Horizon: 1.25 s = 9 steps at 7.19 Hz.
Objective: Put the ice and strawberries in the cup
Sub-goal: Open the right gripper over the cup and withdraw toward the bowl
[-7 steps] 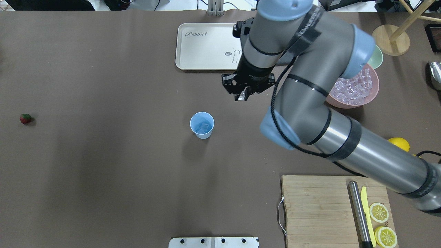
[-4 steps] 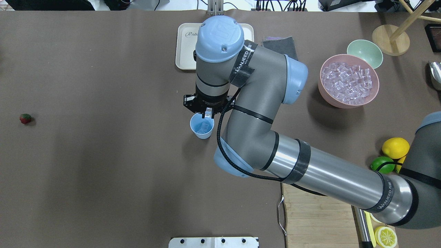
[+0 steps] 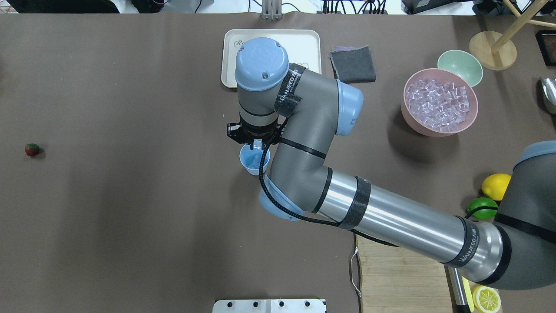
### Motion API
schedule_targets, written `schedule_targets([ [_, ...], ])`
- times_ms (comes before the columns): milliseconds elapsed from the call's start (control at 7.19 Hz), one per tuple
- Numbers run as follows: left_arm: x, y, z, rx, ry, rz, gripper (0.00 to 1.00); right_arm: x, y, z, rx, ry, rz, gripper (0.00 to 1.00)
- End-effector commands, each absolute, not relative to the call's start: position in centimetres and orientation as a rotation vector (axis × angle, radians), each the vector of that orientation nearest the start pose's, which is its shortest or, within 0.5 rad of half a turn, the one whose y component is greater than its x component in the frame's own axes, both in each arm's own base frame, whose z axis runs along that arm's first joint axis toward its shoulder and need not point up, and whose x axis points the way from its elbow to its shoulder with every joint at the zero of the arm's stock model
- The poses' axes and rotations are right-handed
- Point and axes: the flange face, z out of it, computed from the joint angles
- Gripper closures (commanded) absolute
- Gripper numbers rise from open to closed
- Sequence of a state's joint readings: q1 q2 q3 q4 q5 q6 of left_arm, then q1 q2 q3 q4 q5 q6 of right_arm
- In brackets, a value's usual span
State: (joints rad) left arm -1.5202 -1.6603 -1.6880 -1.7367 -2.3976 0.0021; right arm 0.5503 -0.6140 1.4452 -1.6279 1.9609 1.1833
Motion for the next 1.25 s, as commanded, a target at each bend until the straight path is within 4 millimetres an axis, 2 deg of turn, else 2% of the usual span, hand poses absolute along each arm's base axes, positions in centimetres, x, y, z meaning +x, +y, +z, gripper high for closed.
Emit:
schedule_targets([
  [0, -3.2, -54.3, 53.0, 0.334, 0.825, 0.205, 0.02, -59.7, -46.2, 11.5, 0.004, -0.845, -0.008, 0.95],
  [139, -3.2, -54.5, 53.1, 0.332, 0.826, 0.205, 0.02, -59.4, -46.2, 10.9, 0.015, -0.851, 0.022, 0.01],
  [278, -3.2, -54.5, 52.9, 0.335, 0.826, 0.206, 0.02, -58.5, -46.9, 10.1, 0.019, -0.865, 0.038, 0.00],
  [417, -3.1, -54.9, 51.6, 0.355, 0.827, 0.213, 0.02, -56.4, -47.4, 8.8, 0.029, -0.894, 0.047, 0.00],
  [556, -3.1, -54.9, 50.7, 0.384, 0.827, 0.225, 0.02, -53.1, -48.4, 7.9, 0.014, -0.931, 0.058, 0.00],
  [695, -2.8, -55.5, 49.7, 0.402, 0.823, 0.237, 0.02, -48.5, -48.8, 8.6, 0.001, -0.946, 0.070, 0.00],
  [835, -1.5, -55.7, 48.7, 0.421, 0.830, 0.272, 0.02, -43.3, -48.4, 11.4, 0.029, -0.968, 0.067, 0.00],
  [974, 2.5, -56.2, 48.8, 0.387, 0.843, 0.322, 0.02, -38.6, -48.5, 15.1, 0.038, -0.972, 0.042, 0.00],
  [1113, 6.1, -55.9, 48.9, 0.339, 0.873, 0.277, 0.02, -34.8, -49.2, 18.6, 0.077, -0.951, 0.000, 0.00],
])
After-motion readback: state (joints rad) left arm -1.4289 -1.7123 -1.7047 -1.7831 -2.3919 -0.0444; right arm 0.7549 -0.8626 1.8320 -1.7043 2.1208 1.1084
